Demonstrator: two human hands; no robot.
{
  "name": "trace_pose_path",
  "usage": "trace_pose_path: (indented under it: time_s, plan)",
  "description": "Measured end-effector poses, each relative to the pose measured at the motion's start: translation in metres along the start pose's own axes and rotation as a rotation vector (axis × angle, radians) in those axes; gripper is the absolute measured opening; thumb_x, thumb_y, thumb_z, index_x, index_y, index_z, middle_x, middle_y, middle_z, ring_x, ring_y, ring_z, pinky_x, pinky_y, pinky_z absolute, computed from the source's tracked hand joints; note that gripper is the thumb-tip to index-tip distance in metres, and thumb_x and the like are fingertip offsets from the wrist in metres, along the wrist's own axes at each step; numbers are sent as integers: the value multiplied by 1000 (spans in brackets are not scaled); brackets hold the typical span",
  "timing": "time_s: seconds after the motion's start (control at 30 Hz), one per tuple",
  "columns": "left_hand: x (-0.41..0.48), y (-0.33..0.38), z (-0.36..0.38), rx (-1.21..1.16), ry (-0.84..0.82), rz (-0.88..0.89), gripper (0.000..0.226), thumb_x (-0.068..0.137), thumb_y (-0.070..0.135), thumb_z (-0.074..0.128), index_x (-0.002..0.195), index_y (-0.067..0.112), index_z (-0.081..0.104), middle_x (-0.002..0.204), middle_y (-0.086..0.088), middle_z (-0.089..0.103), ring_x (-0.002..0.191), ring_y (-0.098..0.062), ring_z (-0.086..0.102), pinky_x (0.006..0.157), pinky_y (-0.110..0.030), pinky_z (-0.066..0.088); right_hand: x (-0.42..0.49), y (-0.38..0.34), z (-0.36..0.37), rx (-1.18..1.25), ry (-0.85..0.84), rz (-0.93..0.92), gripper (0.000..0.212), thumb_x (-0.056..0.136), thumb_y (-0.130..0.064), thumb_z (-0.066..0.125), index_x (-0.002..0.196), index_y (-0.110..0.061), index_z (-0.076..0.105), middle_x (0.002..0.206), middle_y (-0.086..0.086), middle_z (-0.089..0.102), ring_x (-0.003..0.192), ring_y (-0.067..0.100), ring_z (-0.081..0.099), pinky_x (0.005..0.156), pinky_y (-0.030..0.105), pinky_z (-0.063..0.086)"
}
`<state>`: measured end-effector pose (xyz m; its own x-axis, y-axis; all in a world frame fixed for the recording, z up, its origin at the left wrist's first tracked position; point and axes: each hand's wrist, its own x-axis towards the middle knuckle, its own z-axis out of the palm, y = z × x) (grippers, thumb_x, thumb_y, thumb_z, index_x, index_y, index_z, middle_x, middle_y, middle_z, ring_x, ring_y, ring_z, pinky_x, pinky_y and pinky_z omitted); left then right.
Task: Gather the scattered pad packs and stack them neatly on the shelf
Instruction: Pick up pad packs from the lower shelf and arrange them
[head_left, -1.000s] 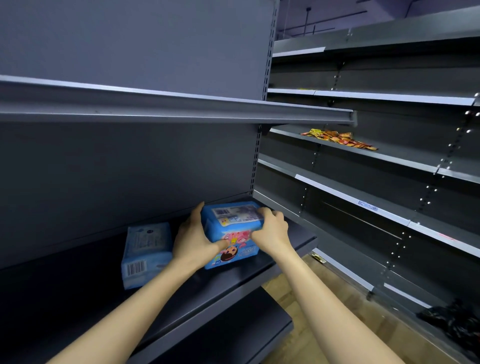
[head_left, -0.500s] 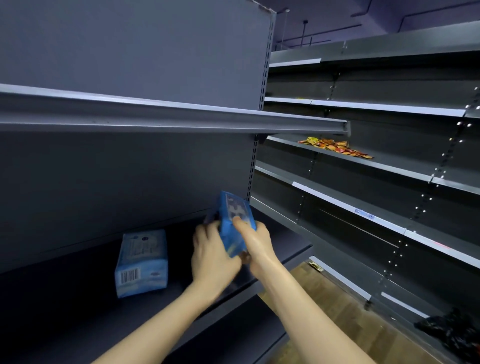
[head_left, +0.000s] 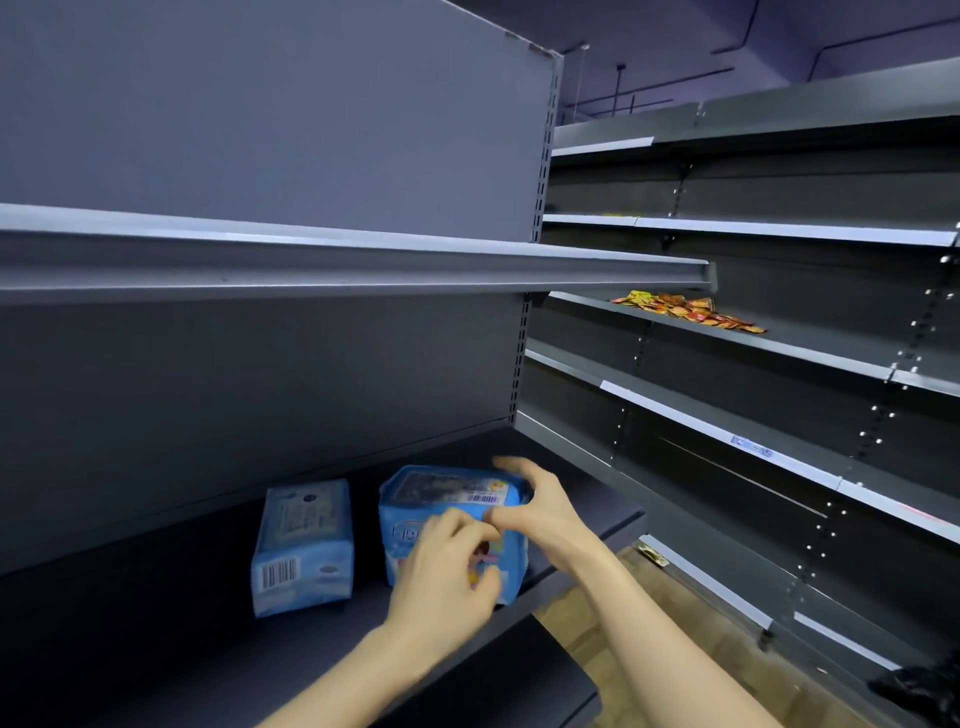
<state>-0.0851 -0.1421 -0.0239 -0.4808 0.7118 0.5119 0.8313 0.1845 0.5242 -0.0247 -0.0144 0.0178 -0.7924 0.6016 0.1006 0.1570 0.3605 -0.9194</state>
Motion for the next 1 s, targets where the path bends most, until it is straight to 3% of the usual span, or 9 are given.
trace_pose_path:
  time_s: [0.07,0.13,0.2,0.27,0.37,0.5,0.63,0.8,1.0]
  plan:
    - [9,-10,-6,69,147,-20,39,72,16,69,111,18,63,111,0,49,108,-24,47,85,-31,43,-1,0,-2,-89,-26,30,74,58,-11,65,130,-10,50,129,10,50,102,14,58,78,14,50]
    - [21,-18,-13,158,172,-126,62,68,21,73,128,18,53,130,-11,39,118,-33,39,93,-38,40,-1,-2,-2,-237,-27,73,69,64,-16,61,133,-12,50,138,12,41,122,18,47,90,14,41]
    - [32,-26,-20,230,-25,-299,85,72,37,71,144,26,28,146,-10,12,132,-30,21,104,-36,36,-3,-7,-1,-399,-23,103,57,80,-12,52,137,-17,48,146,15,30,136,25,33,104,22,31]
    - [41,-33,-24,190,-210,-405,95,68,43,73,146,30,19,148,-9,12,133,-26,27,103,-32,39,-4,-10,3,-531,-17,118,56,84,-10,47,139,-19,43,148,17,21,134,35,34,108,30,33]
    - [46,-36,-23,71,-265,-445,94,65,38,77,143,29,26,136,-8,37,121,-22,44,93,-26,43,-8,-10,15,-644,-11,89,59,83,-15,56,139,-18,39,142,15,22,118,40,47,98,37,45]
    - [44,-34,-22,55,-205,-468,88,65,31,79,140,28,33,127,-7,47,115,-21,48,88,-25,43,-7,-5,27,-675,78,82,61,82,-13,65,137,-17,38,146,16,15,116,41,45,95,36,43]
    - [40,-32,-24,32,-160,-479,82,62,24,79,135,25,42,122,-4,52,110,-20,53,83,-24,45,-4,-4,30,-681,116,96,63,80,-12,69,135,-17,40,148,20,11,119,41,45,95,34,41]
    - [36,-25,-26,43,-137,-477,80,65,22,79,135,24,41,125,-7,49,109,-21,55,77,-20,41,-5,-4,29,-669,154,111,64,76,-13,71,133,-20,43,127,11,37,110,33,49,90,32,42]
    - [33,-10,-38,-7,-65,-395,78,63,21,80,132,25,45,124,-7,52,109,-22,55,77,-20,39,-19,-22,24,-652,249,87,64,75,-9,70,132,-23,43,125,8,34,108,28,44,85,28,41]
